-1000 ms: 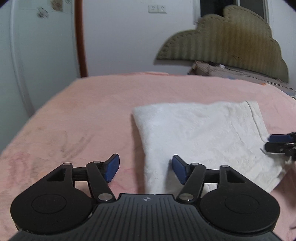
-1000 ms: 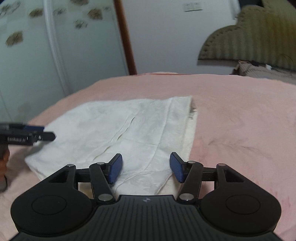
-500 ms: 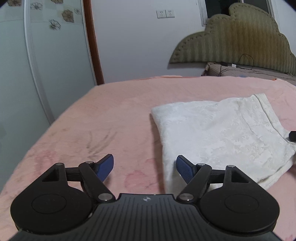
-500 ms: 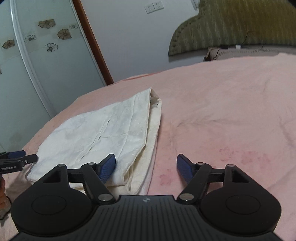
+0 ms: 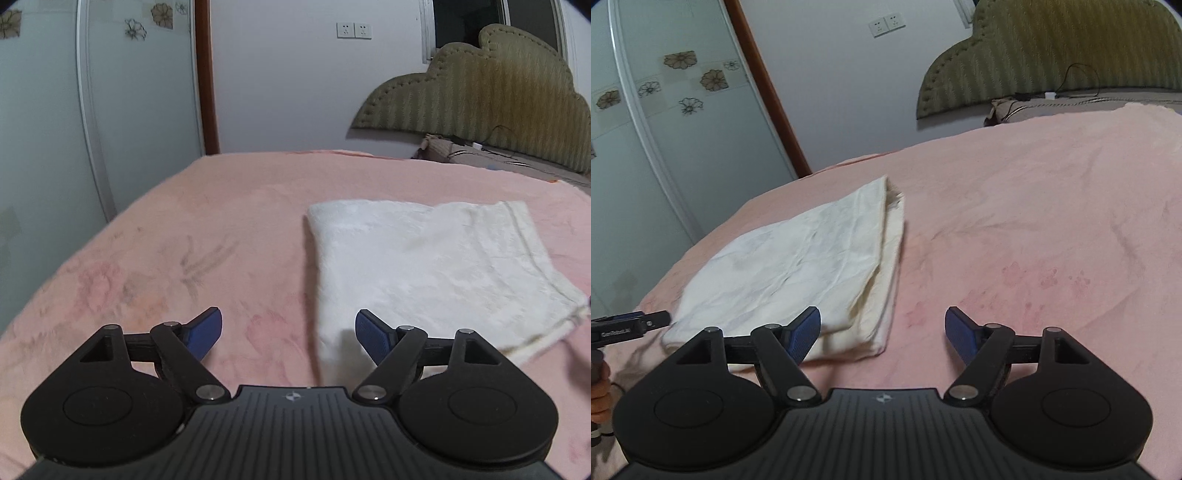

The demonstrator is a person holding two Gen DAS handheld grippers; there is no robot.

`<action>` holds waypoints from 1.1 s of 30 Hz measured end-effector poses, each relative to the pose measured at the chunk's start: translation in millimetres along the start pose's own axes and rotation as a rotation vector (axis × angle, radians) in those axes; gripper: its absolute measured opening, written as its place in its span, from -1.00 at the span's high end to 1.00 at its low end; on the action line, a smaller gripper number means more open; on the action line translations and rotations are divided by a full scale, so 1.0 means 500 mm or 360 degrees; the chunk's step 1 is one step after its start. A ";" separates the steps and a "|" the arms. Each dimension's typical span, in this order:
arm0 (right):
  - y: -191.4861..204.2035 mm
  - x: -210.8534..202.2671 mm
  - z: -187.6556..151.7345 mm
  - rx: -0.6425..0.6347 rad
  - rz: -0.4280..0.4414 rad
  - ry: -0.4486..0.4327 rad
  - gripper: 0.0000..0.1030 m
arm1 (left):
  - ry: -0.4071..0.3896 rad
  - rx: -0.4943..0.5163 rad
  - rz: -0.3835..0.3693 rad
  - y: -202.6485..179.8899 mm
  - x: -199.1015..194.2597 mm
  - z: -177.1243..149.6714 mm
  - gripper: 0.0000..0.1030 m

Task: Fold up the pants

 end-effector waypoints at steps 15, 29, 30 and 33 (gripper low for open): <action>0.122 -0.048 -0.117 -0.0158 0.0085 0.0216 -0.73 | 0.0211 0.0029 -0.0169 -0.077 -0.065 -0.108 -0.85; 0.175 -0.046 -0.153 -0.0295 -0.0142 0.0279 -0.96 | 0.0246 0.0008 -0.0046 -0.088 -0.072 -0.147 -0.88; 0.178 -0.046 -0.155 -0.0298 -0.0140 0.0279 -0.96 | 0.0246 0.0010 -0.0043 -0.088 -0.072 -0.147 -0.89; 0.186 -0.045 -0.159 -0.0301 -0.0141 0.0281 -0.96 | 0.0240 0.0018 -0.0034 -0.089 -0.074 -0.148 -0.91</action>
Point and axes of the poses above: each gripper's, at about its wrist camera, not at the fingertips, and x roughly the way its jaws point, y to its left, z to its top, the point moved 10 cm from there along x, roughly the way its jaws point, and after that the axes turned 2 degrees about -x, right-handed, at the moved point
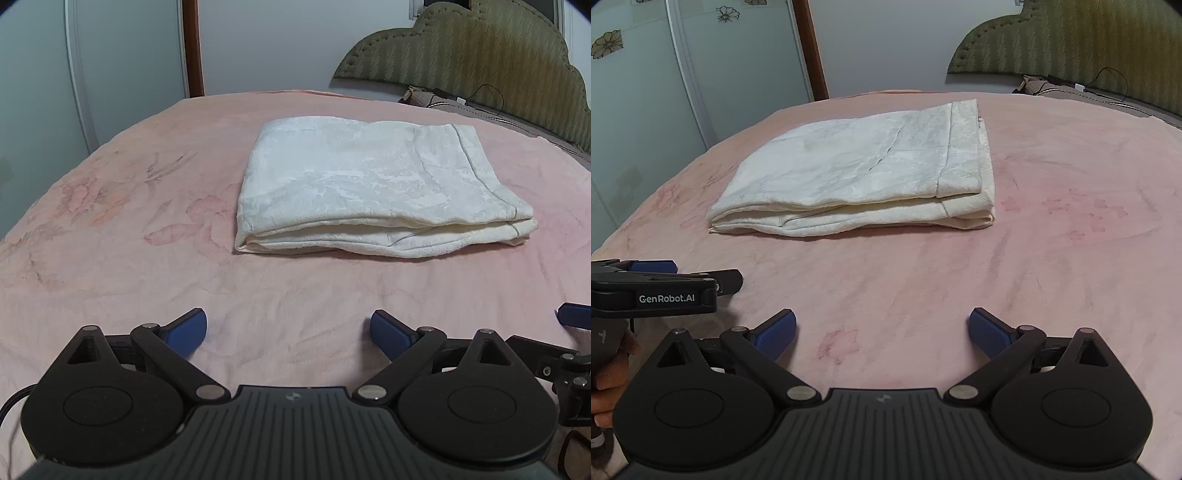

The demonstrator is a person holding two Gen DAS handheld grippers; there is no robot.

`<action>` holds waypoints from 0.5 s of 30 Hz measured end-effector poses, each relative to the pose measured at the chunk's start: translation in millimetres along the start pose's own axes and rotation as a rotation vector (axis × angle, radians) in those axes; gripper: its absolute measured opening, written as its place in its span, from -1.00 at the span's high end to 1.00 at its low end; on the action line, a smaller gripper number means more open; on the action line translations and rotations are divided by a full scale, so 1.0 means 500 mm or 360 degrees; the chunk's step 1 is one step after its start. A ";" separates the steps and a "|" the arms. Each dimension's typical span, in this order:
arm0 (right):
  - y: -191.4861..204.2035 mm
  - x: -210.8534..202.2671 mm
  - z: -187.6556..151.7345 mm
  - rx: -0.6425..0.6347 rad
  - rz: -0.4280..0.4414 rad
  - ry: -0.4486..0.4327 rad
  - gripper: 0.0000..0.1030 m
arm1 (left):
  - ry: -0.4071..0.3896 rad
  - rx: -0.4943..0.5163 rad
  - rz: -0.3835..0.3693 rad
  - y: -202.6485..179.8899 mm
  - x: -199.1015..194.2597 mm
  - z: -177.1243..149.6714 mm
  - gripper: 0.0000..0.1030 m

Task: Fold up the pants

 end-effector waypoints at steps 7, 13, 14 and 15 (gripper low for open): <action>0.010 0.001 0.002 0.0002 -0.0020 -0.0006 -0.96 | -0.0015 0.0013 0.0014 -0.002 0.002 -0.002 -0.95; 0.018 0.015 0.000 -0.0055 -0.0087 -0.0031 -0.97 | -0.0050 0.0021 0.0030 -0.003 0.003 -0.006 -1.00; 0.020 0.018 -0.002 -0.0073 -0.0106 -0.0030 -0.98 | -0.0057 0.0023 0.0031 -0.003 0.003 -0.007 -1.00; 0.023 0.020 -0.004 -0.0091 -0.0120 -0.0033 -0.99 | -0.0064 0.0024 0.0032 -0.003 0.003 -0.007 -1.00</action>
Point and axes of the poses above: each gripper's, at about its wrist camera, not at the fingertips, and x roughly the way its jaws point, y to its left, z to its top, the point moved 10 cm from there along x, roughly the way its jaws point, and after that the axes turned 2 degrees about -x, right-handed, at the moved point
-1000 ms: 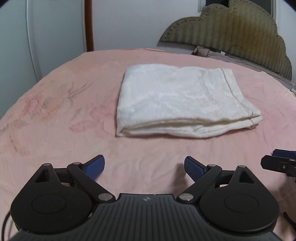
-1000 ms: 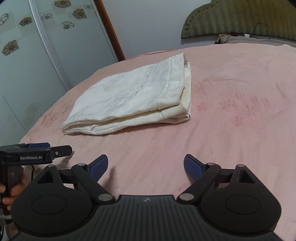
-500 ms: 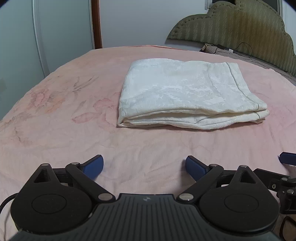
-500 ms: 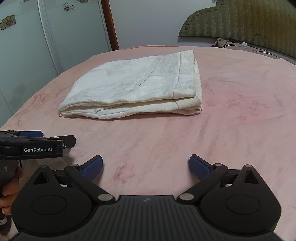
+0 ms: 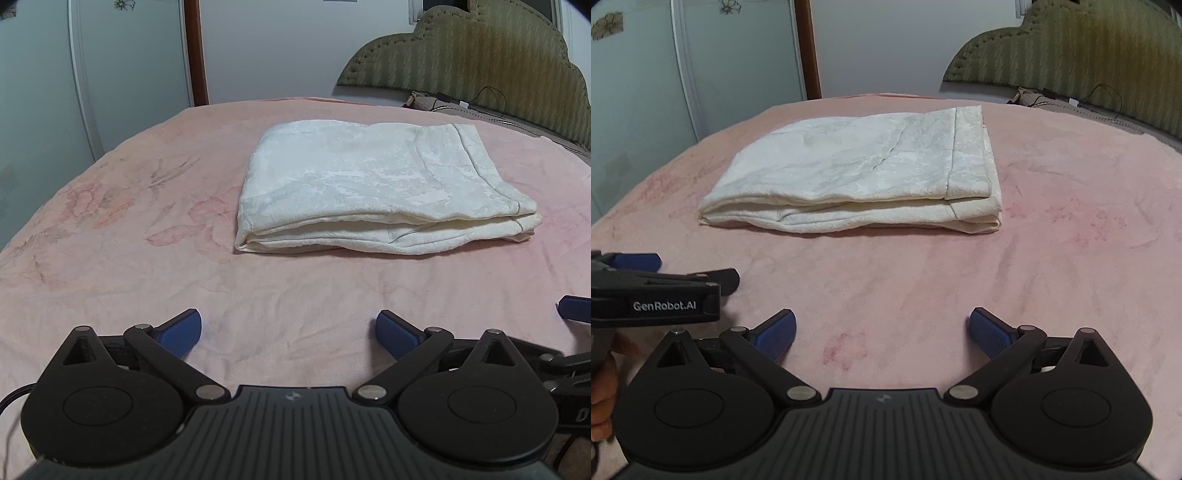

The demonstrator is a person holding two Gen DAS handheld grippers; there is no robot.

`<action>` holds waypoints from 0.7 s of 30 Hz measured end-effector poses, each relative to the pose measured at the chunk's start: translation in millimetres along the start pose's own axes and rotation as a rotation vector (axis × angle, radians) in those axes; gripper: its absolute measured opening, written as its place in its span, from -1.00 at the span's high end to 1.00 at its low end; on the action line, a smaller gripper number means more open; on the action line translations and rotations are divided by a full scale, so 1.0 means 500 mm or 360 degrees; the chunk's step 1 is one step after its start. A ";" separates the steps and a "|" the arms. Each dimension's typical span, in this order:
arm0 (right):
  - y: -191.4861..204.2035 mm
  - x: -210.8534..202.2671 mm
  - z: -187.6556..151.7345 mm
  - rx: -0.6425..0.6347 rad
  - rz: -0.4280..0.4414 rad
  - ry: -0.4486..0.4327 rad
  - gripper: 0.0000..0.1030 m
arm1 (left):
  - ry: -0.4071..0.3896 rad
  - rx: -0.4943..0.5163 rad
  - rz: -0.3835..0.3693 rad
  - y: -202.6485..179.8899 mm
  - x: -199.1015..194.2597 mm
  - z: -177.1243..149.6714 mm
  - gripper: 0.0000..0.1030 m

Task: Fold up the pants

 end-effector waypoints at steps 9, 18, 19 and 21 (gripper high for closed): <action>0.005 0.006 -0.003 -0.0028 -0.0047 -0.0036 -1.00 | -0.0041 -0.0015 -0.0007 0.004 -0.001 -0.004 -1.00; 0.003 0.016 0.004 -0.0010 -0.0079 -0.0044 -1.00 | -0.0049 -0.0013 0.0003 0.005 -0.001 -0.005 -1.00; 0.003 0.016 0.004 -0.0010 -0.0079 -0.0044 -1.00 | -0.0049 -0.0014 0.0003 0.005 -0.002 -0.005 -1.00; 0.004 0.015 0.002 -0.0016 -0.0086 -0.0048 -1.00 | -0.0046 -0.0016 -0.0001 0.006 0.000 -0.005 -1.00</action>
Point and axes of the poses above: each gripper's, at about its wrist camera, not at the fingertips, and x roughly the way its jaws point, y to its left, z to its top, the point moved 10 cm from there along x, roughly the way its jaws point, and after that the axes turned 2 degrees about -x, right-handed, at the moved point
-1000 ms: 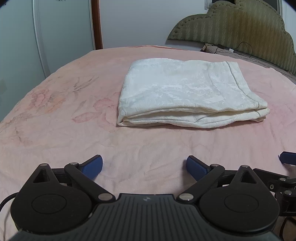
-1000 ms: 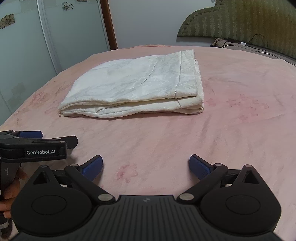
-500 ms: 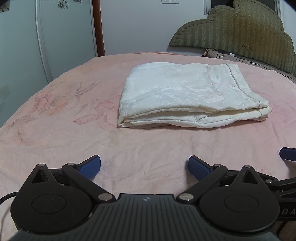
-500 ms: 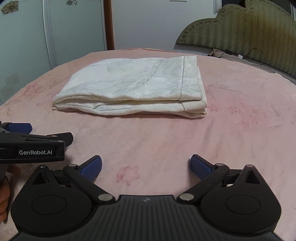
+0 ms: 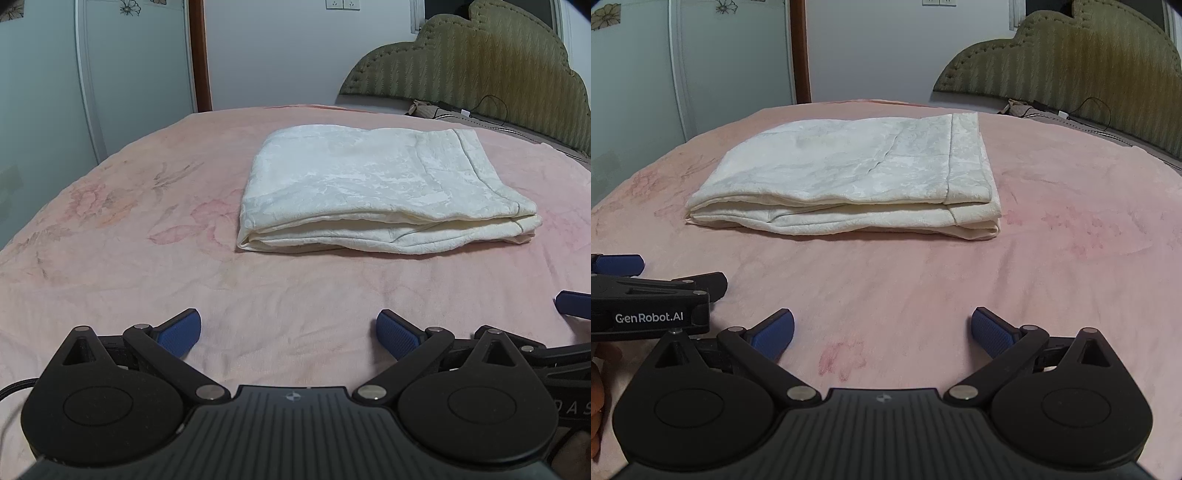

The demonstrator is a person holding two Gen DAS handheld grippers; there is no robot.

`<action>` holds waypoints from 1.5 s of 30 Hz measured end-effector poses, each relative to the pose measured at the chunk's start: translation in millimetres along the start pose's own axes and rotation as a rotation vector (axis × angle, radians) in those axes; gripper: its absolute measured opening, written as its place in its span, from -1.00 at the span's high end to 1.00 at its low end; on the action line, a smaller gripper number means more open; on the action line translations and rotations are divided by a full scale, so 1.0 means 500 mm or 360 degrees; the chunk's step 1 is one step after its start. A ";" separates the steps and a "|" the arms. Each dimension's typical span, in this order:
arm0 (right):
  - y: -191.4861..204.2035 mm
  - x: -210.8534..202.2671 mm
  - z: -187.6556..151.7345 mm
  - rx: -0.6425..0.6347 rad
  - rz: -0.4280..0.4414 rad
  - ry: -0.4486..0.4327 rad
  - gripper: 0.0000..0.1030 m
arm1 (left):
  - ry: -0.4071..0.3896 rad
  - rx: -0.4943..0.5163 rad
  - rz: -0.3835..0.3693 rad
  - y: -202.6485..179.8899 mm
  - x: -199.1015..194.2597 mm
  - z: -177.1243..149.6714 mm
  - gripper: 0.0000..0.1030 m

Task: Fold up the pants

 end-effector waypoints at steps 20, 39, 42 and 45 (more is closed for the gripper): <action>-0.001 -0.001 -0.002 0.0011 0.0009 0.0000 -1.00 | 0.0009 -0.0024 -0.0016 0.003 0.002 -0.002 -1.00; -0.001 -0.002 -0.002 0.0011 0.0009 0.0000 -1.00 | 0.0015 -0.0030 -0.0024 0.003 0.001 -0.004 -1.00; -0.001 -0.002 -0.002 0.0011 0.0009 0.0000 -1.00 | 0.0015 -0.0030 -0.0024 0.003 0.001 -0.004 -1.00; -0.001 -0.002 -0.002 0.0011 0.0009 0.0000 -1.00 | 0.0016 -0.0034 -0.0027 0.002 0.001 -0.004 -1.00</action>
Point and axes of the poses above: each gripper's, at about its wrist camera, not at the fingertips, and x roughly the way its jaws point, y to its left, z to its top, the point moved 10 cm from there along x, roughly the way its jaws point, and after that the axes turned 2 degrees about -x, right-handed, at the moved point
